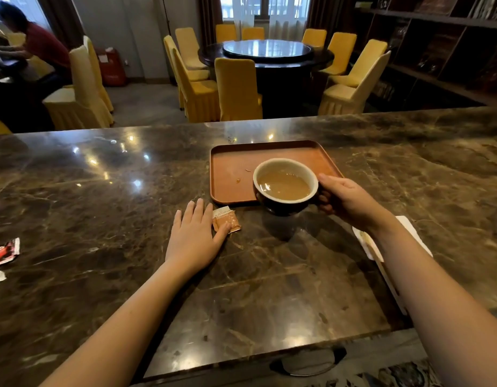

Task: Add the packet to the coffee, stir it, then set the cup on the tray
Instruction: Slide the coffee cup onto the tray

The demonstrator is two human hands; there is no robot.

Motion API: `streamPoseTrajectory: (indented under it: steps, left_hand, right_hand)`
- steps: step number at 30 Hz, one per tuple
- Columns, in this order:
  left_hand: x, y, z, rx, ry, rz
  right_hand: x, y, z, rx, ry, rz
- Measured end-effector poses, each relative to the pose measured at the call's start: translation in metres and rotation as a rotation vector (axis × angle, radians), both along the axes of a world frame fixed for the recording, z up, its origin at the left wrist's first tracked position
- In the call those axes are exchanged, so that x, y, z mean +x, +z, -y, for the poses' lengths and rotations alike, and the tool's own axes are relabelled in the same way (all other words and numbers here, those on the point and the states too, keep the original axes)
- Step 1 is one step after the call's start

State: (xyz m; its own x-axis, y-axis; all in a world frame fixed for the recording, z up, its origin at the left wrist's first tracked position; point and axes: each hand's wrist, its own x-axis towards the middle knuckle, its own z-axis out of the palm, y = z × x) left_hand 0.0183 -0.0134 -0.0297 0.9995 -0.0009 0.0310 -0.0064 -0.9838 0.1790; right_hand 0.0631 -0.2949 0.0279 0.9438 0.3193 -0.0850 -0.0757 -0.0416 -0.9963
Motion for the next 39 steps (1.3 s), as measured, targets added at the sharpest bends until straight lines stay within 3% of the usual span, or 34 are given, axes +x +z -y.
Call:
streamPoseTrajectory:
  steps: [17,39]
  left_hand:
    - [-0.003,-0.001,-0.001,-0.005,0.019,0.013]
    - [-0.002,0.003,-0.001,-0.018,0.042,0.011]
  right_hand:
    - [0.109,-0.005,0.003,-0.028,0.056,-0.06]
    - [0.134,-0.014,-0.001,-0.133,0.11,-0.072]
